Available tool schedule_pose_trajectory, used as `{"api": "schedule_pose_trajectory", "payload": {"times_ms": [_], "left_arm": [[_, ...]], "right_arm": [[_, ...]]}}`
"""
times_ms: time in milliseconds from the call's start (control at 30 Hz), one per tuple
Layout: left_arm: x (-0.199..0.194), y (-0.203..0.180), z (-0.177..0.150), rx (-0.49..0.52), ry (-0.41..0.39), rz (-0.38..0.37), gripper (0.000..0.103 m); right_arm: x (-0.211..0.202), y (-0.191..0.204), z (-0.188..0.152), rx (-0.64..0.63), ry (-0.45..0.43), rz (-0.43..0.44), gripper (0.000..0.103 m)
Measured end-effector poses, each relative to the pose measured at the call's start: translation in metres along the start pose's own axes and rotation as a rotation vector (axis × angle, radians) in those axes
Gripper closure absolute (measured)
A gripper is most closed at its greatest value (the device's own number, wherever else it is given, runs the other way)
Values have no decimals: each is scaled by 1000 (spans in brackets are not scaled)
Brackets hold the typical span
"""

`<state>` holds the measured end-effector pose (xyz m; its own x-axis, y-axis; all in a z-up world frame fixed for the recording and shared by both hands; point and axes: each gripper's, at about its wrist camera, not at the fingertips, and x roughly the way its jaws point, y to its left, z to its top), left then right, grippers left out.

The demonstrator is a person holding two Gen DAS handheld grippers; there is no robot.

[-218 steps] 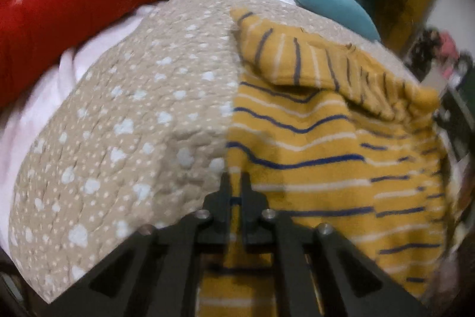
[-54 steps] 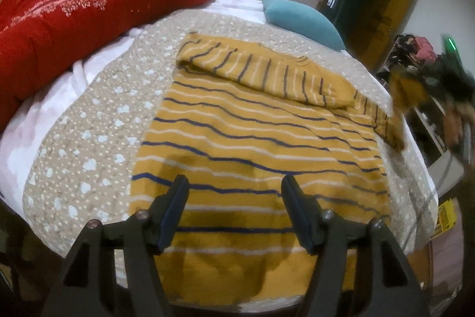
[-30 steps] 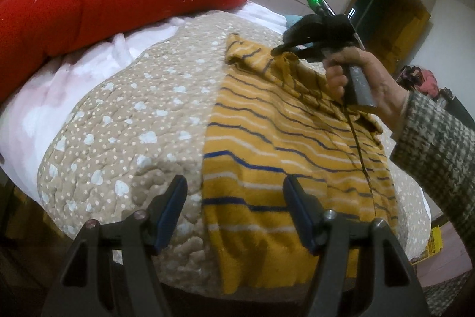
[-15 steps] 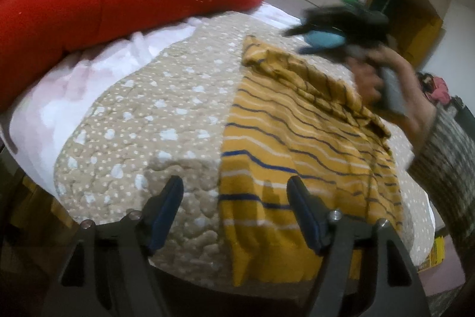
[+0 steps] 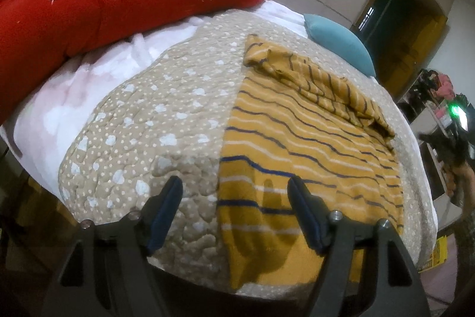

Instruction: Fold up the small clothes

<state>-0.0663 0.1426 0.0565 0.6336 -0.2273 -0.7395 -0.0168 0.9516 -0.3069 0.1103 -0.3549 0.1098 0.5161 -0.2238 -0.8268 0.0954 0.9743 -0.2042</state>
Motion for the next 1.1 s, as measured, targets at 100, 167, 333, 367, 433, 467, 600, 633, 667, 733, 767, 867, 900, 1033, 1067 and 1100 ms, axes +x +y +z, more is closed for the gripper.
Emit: {"api": "schedule_pose_trajectory", "payload": {"times_ms": [100, 167, 333, 367, 433, 467, 600, 633, 667, 733, 767, 867, 900, 1033, 1067, 1100], "left_arm": [[14, -2, 3, 6, 37, -8, 27], [22, -2, 5, -1, 66, -30, 27], [44, -5, 12, -4, 112, -109, 27], [49, -6, 14, -1, 120, -117, 27], [58, -5, 16, 3, 136, -133, 27], [61, -4, 16, -3, 143, -143, 27], [60, -3, 12, -41, 148, -215, 48], [59, -3, 8, -53, 160, -243, 64], [59, -3, 4, -60, 167, -259, 67], [56, -4, -6, -70, 146, -261, 67], [53, -3, -10, -81, 136, -264, 67], [49, -1, -18, -109, 124, -303, 56], [48, -1, -21, -110, 123, -326, 50], [45, -6, -26, -98, 127, -380, 36], [46, -8, -27, -93, 131, -382, 36], [46, -10, -28, -88, 134, -379, 36]], "right_arm": [[-19, -42, -24, 16, -22, -100, 46], [-29, -55, -48, 113, -9, 114, 44], [-23, -14, -119, 221, 44, 564, 44], [-19, 1, -132, 225, 62, 626, 44], [-12, 30, -153, 221, 87, 697, 44], [-10, 42, -162, 222, 94, 727, 44], [-13, 61, -182, 268, 33, 772, 42], [-14, 61, -185, 296, 29, 810, 42], [-14, 62, -190, 330, 36, 864, 42], [-12, 63, -198, 365, 52, 940, 43], [-11, 65, -201, 374, 53, 951, 43], [-10, 66, -216, 430, 71, 1045, 44], [-9, 67, -221, 448, 82, 1083, 45], [-9, 78, -236, 452, 109, 1163, 46], [-9, 84, -235, 449, 113, 1172, 46], [-9, 91, -236, 442, 113, 1174, 47]]}}
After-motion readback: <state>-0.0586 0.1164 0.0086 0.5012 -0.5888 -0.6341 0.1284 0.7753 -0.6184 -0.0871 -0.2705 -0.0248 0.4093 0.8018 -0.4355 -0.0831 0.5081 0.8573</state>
